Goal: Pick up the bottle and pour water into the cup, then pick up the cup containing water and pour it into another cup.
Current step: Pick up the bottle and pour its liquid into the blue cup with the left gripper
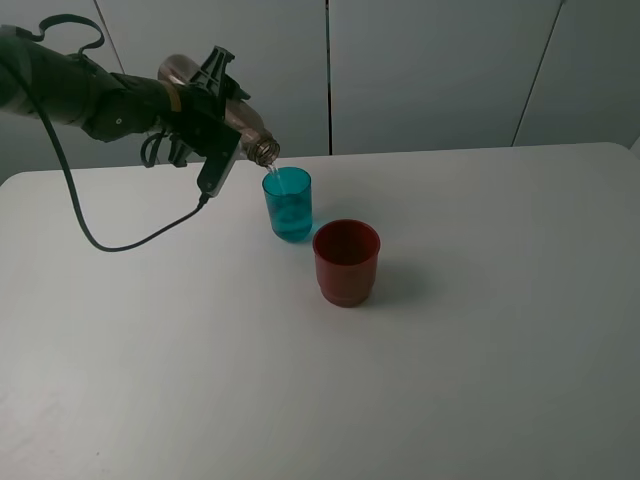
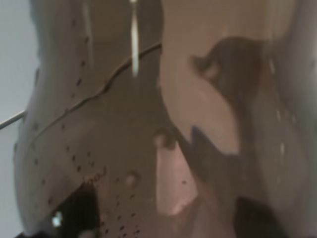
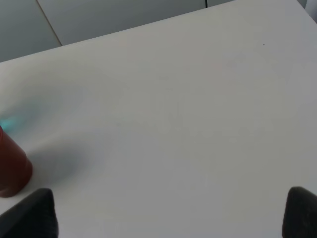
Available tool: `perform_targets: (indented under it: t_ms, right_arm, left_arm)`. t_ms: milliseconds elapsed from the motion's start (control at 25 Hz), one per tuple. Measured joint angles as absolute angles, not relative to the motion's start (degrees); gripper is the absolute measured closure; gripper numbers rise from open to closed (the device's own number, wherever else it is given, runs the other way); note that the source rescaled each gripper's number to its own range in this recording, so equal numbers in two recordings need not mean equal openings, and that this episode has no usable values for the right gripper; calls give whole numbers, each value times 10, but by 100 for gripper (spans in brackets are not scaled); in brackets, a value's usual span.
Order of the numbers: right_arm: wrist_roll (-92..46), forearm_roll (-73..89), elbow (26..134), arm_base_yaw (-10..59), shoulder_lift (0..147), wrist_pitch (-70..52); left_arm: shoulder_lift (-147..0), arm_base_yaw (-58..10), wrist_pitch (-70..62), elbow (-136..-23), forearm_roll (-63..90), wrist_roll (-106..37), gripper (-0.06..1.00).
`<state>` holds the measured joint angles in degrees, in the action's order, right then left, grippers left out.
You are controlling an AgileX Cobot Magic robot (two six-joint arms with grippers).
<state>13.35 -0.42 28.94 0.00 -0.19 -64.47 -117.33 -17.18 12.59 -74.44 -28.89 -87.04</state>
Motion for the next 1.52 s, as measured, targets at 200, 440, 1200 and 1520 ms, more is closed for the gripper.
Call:
perform_targets:
  t_ms: [200,440,1200,1520]
  right_arm:
    - [133,-4,289,0,-2,-645]
    - [133,-4,289,0,-2,-645]
    - [133,-4,289,0,-2,-645]
    - [133,-4,289,0,-2,-645]
  left_arm:
    - [-1173,-172,143,-744,-289,-882,94]
    - [-1173,-172,158,-744,-289,-885,94]
    - [-1173,-172,186,-744,-293,-905,94]
    - [-1173,-172,186,-744,-296,-905,94]
